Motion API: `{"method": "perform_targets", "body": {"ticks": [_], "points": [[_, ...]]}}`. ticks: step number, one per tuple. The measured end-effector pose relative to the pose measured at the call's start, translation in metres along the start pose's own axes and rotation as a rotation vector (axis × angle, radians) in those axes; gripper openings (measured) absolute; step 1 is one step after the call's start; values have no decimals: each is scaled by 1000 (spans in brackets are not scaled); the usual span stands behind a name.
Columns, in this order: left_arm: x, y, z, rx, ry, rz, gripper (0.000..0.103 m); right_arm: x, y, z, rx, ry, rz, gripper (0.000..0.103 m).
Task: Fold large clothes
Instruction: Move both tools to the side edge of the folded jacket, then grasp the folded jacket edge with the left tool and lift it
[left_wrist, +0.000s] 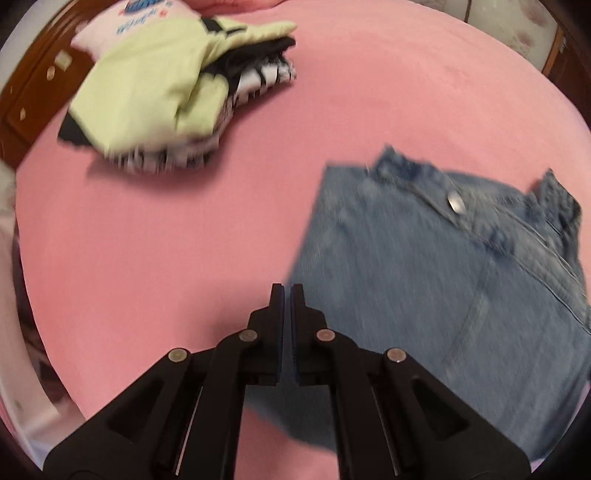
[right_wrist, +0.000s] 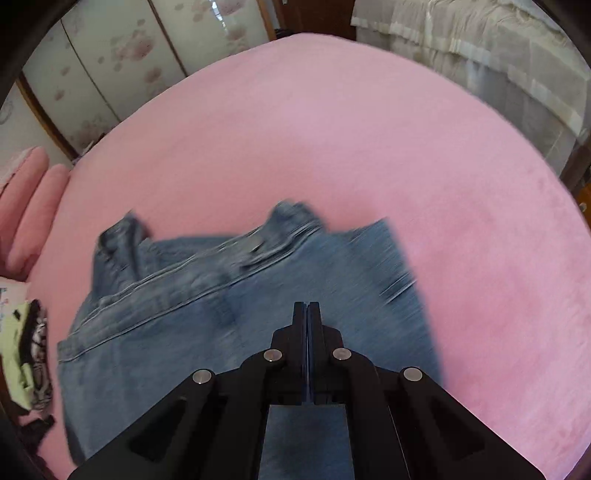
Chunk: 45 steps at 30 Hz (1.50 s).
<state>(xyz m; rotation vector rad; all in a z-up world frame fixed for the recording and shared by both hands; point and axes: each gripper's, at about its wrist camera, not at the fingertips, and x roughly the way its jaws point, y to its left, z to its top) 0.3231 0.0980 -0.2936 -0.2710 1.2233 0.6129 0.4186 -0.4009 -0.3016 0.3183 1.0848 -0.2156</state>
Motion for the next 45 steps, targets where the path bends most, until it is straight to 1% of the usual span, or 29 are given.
{"method": "perform_targets", "body": {"ticks": [2, 4, 8, 10, 12, 14, 15, 16, 17, 18, 19, 20, 21, 22, 24, 26, 28, 29, 30, 32, 33, 34, 37, 38, 40, 41, 43, 44, 45], "points": [[0, 4, -17, -39, 43, -40, 1, 2, 24, -15, -10, 35, 68, 0], [-4, 5, -41, -75, 74, -60, 1, 6, 54, -30, -28, 86, 136, 0], [-14, 11, -78, -99, 75, -101, 1, 16, 102, -57, -38, 177, 236, 0], [-20, 13, -92, -104, 91, -107, 1, 26, 123, -74, -79, 204, 253, 0], [-16, 18, -100, -116, 125, -117, 1, 32, 136, -83, -106, 223, 249, 0], [-11, 22, -105, -127, 150, -114, 1, 40, 146, -94, -130, 260, 234, 0], [-10, 25, -107, -135, 156, -108, 2, 48, 151, -100, -157, 282, 206, 0], [-9, 27, -109, -144, 159, -107, 2, 52, 156, -108, -212, 280, 173, 0], [-8, 31, -111, -159, 165, -110, 2, 54, 160, -111, -259, 265, 161, 0], [-6, 34, -114, -177, 178, -118, 5, 55, 165, -115, -305, 254, 144, 0], [-5, 36, -117, -192, 188, -127, 17, 54, 170, -118, -336, 247, 125, 0], [-4, 39, -120, -208, 198, -148, 27, 54, 173, -119, -337, 247, 110, 0], [-1, 41, -122, -225, 207, -175, 50, 55, 175, -120, -328, 250, 103, 0], [-1, 43, -124, -235, 212, -198, 60, 57, 178, -121, -331, 254, 97, 0], [-2, 47, -128, -251, 215, -251, 60, 58, 182, -124, -359, 253, 95, 0], [1, 49, -131, -270, 244, -318, 61, 59, 185, -126, -361, 253, 101, 0], [9, 55, -131, -334, 304, -399, 62, 57, 177, -122, -337, 272, 111, 0], [15, 59, -129, -375, 348, -442, 62, 56, 173, -118, -317, 291, 120, 0], [19, 64, -128, -422, 374, -488, 62, 60, 170, -113, -299, 310, 131, 0], [23, 73, -121, -497, 372, -539, 67, 68, 162, -103, -253, 344, 161, 0], [26, 76, -116, -514, 369, -545, 71, 69, 158, -101, -237, 353, 173, 0], [32, 79, -112, -523, 367, -546, 72, 71, 154, -100, -207, 361, 190, 0], [49, 85, -100, -566, 377, -527, 72, 72, 143, -96, -124, 378, 216, 0], [61, 88, -91, -582, 377, -531, 72, 72, 142, -95, -114, 381, 218, 0], [73, 89, -85, -595, 387, -549, 72, 71, 141, -95, -109, 374, 211, 0], [82, 89, -75, -596, 390, -556, 72, 68, 140, -95, -104, 367, 205, 0], [92, 91, -69, -609, 378, -582, 72, 67, 140, -97, -89, 351, 188, 0], [95, 92, -67, -616, 370, -597, 71, 67, 142, -101, -86, 345, 180, 0], [97, 95, -63, -626, 350, -620, 63, 67, 144, -103, -83, 337, 170, 0]]}}
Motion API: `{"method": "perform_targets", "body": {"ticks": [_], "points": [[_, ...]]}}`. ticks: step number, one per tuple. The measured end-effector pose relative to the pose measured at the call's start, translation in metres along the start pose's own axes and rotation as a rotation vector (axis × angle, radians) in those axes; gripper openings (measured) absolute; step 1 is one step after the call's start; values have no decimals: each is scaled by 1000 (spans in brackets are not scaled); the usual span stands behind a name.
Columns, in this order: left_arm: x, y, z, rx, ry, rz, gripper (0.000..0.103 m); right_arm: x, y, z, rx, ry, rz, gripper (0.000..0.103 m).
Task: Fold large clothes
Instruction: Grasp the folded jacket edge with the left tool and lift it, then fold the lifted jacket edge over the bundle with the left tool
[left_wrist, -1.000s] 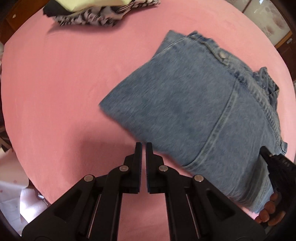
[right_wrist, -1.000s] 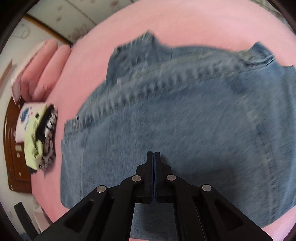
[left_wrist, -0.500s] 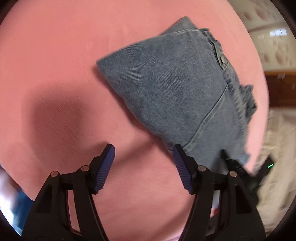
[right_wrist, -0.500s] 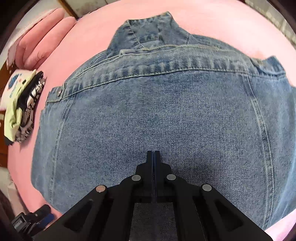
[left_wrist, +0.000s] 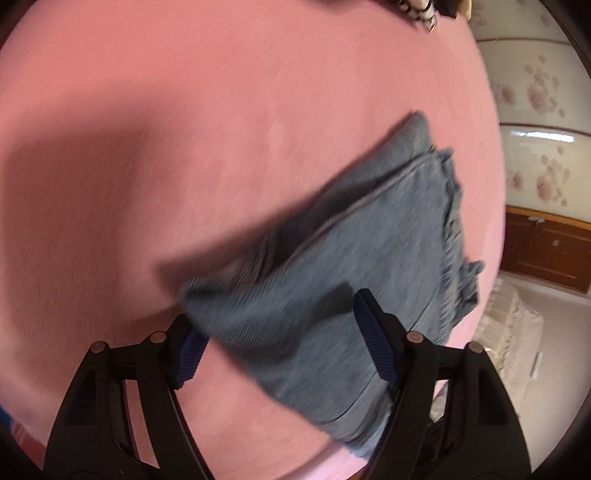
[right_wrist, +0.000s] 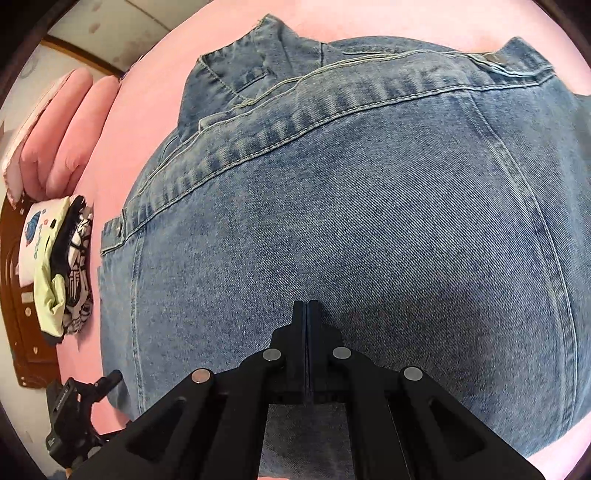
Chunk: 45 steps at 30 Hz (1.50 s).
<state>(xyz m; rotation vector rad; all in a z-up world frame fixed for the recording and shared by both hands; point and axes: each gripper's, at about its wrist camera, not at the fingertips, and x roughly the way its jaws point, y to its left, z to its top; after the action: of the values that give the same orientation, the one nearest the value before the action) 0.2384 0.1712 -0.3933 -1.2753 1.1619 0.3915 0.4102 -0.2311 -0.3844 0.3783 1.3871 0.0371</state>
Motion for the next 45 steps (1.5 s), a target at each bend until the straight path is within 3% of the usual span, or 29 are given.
{"method": "perform_targets", "body": {"ticks": [1, 4, 11, 14, 16, 19, 22, 26, 29, 33, 40, 45], "points": [[-1, 0, 3, -4, -15, -13, 47, 0, 1, -1, 1, -7, -10, 0], [3, 3, 11, -31, -3, -50, 27, 4, 11, -5, 3, -23, -39, 0], [0, 4, 20, -45, 91, -163, 18, 11, 23, -9, 9, -46, -71, 0], [-16, 0, 12, -89, 74, -273, 15, 12, 24, -8, 3, -52, -63, 0], [-29, -17, -1, -34, 24, -326, 14, 12, 20, -9, 16, -52, -44, 0], [-54, -67, -33, 207, -84, -306, 14, 10, 12, -9, 33, -48, -12, 0], [-74, -112, -69, 387, -161, -352, 13, 8, 7, -9, 12, -46, 21, 0], [-87, -159, -121, 565, -203, -368, 13, 7, -7, -4, -15, -2, 89, 0], [-91, -192, -176, 717, -234, -338, 13, 7, -19, 1, -42, 40, 148, 0], [-67, -224, -236, 753, -175, -372, 13, 7, -35, 5, -102, 91, 212, 0], [-13, -257, -344, 826, 2, -294, 13, 12, -72, 19, -125, 215, 377, 0], [4, -265, -395, 873, 20, -239, 13, 8, -106, 28, -87, 314, 468, 0]]}}
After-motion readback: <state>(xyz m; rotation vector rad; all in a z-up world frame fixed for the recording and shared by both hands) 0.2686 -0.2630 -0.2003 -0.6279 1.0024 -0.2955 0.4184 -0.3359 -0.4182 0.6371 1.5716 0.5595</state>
